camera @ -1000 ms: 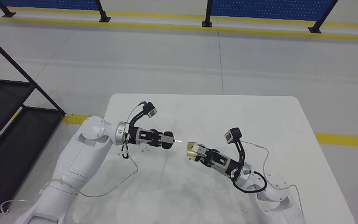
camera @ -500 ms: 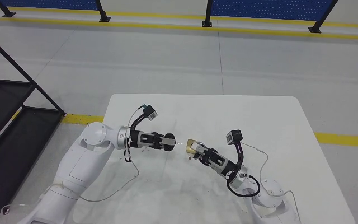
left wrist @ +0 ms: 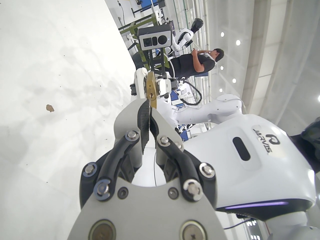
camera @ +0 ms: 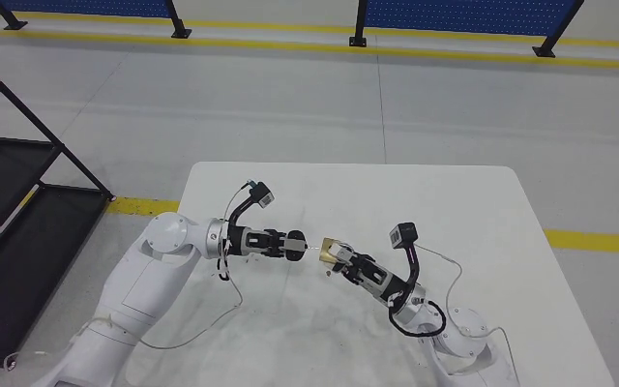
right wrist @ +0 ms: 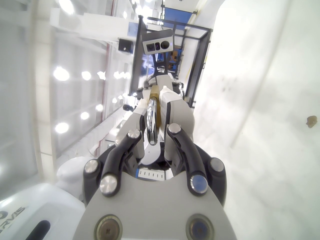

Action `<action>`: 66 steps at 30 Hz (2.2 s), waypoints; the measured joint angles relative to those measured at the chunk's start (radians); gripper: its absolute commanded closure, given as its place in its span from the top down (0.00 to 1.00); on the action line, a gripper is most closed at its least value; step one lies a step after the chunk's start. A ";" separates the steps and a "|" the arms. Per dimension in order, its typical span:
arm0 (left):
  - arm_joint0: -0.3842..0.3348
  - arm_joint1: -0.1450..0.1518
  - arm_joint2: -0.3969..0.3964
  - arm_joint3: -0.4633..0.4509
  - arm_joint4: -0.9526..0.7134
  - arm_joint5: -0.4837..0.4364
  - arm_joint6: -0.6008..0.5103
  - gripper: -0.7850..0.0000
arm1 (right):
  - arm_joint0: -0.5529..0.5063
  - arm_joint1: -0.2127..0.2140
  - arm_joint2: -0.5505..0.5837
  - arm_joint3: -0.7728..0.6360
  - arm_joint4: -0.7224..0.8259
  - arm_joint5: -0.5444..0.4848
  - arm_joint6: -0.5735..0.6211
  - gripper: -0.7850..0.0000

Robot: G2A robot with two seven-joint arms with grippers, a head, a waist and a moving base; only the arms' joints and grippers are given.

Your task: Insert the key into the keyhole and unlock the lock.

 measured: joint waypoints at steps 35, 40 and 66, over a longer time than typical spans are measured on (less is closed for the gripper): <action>-0.026 -0.004 0.029 -0.003 0.018 0.025 0.023 0.00 | 0.016 0.031 -0.013 0.003 0.013 -0.012 -0.011 0.00; -0.032 -0.004 0.033 0.001 0.021 0.030 0.014 0.00 | 0.022 0.034 -0.017 0.004 0.009 -0.010 -0.015 0.00; -0.061 -0.009 0.059 0.018 0.016 0.029 0.001 0.00 | 0.031 0.041 -0.026 0.007 0.008 -0.001 -0.012 0.00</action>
